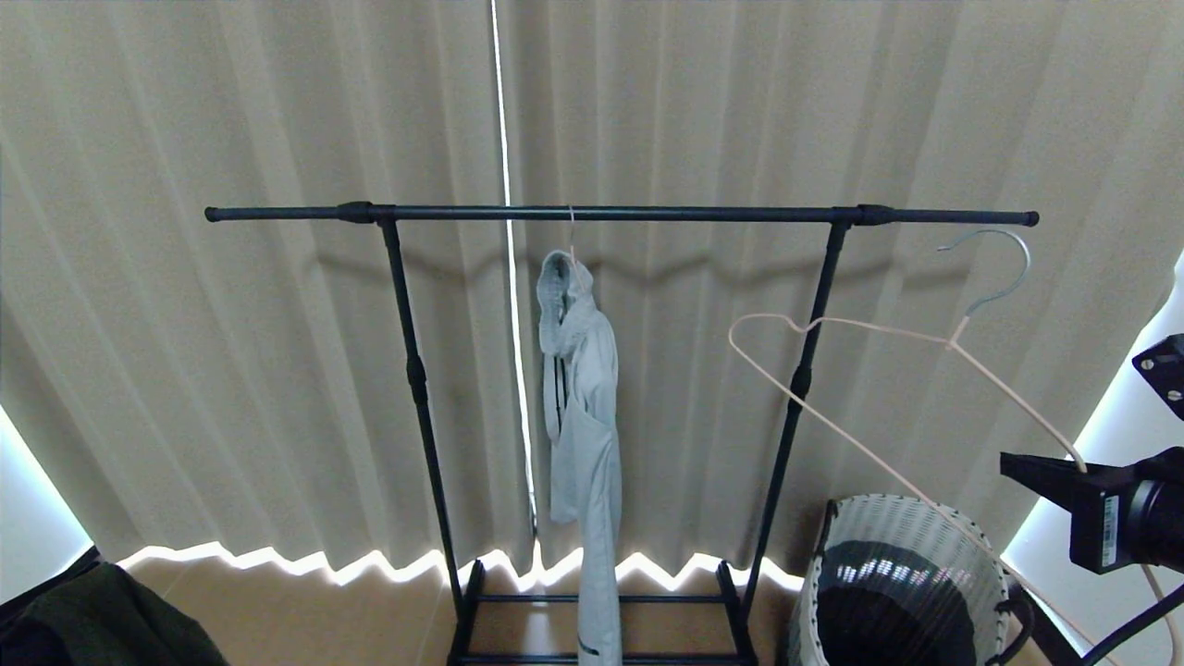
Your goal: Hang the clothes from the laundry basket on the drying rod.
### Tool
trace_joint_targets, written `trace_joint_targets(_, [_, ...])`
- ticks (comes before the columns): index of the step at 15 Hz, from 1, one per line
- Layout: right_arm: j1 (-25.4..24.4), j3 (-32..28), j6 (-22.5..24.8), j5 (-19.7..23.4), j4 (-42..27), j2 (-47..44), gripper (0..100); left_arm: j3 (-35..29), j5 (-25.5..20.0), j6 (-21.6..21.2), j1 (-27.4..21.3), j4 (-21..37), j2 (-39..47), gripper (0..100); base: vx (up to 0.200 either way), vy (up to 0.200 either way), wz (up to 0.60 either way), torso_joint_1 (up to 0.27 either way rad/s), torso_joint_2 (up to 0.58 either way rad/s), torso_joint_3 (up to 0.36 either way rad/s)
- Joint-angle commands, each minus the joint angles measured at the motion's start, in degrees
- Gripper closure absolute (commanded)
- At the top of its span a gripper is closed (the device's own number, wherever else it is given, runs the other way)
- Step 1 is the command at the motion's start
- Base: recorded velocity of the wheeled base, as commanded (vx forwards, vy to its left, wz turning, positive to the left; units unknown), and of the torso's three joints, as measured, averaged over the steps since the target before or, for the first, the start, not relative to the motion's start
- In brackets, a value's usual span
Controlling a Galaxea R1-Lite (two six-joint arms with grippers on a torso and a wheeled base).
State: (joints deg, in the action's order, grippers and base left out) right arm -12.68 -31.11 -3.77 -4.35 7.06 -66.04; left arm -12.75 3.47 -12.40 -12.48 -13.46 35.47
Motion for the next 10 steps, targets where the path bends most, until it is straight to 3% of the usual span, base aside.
trace_joint_targets(1, [-0.2,0.2,0.0,0.0,0.0,-0.1,100,0.0,0.0,-0.1,0.0,0.0,0.1,100,0.000,0.000,0.00,0.000,0.00,0.000])
trace_joint_targets(10, [-0.2,1.1,0.0,0.0,0.0,-0.3,100,0.8,0.0,-0.9,-0.1,0.0,0.3,100,0.000,0.000,0.00,0.000,0.00,0.000])
